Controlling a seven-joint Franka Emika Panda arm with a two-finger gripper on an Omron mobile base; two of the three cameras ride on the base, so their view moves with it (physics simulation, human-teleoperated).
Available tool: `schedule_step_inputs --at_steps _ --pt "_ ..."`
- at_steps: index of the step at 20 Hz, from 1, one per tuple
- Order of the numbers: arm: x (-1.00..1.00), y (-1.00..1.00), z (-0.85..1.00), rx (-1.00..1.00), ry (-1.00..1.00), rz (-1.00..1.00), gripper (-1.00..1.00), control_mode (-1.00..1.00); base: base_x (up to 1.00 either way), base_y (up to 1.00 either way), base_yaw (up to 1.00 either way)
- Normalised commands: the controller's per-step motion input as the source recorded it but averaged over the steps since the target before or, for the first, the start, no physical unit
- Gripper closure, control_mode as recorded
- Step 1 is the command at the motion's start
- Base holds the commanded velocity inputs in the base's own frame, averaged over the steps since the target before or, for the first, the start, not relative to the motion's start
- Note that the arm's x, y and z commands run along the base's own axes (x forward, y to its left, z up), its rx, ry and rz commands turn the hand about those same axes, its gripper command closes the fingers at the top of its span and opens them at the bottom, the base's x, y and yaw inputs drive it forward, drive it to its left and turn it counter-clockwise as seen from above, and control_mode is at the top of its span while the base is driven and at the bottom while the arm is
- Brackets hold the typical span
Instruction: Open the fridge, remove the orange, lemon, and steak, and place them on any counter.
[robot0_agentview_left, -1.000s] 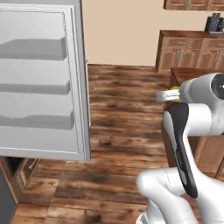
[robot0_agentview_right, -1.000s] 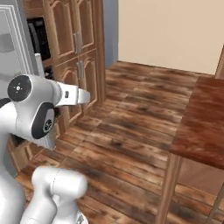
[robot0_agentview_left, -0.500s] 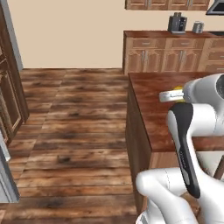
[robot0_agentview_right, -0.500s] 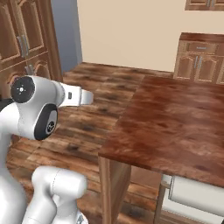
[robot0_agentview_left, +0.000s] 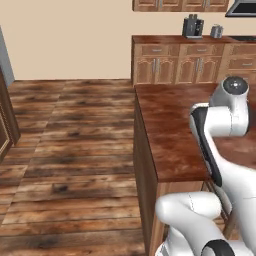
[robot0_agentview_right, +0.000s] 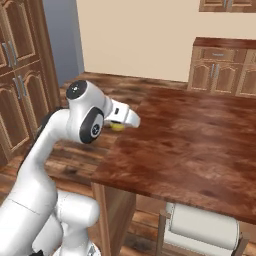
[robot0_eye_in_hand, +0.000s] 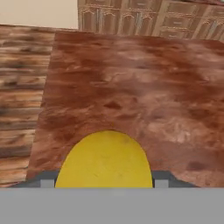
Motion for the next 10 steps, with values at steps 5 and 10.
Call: schedule_step_inputs --at_steps 5,10 --pt "1.0 -0.5 -1.0 0.09 0.45 -0.16 1.0 -1.0 0.0 0.0 0.0" --pt "1.0 -0.2 -1.0 0.14 0.43 -0.02 1.0 -1.0 0.0 0.0 0.0"
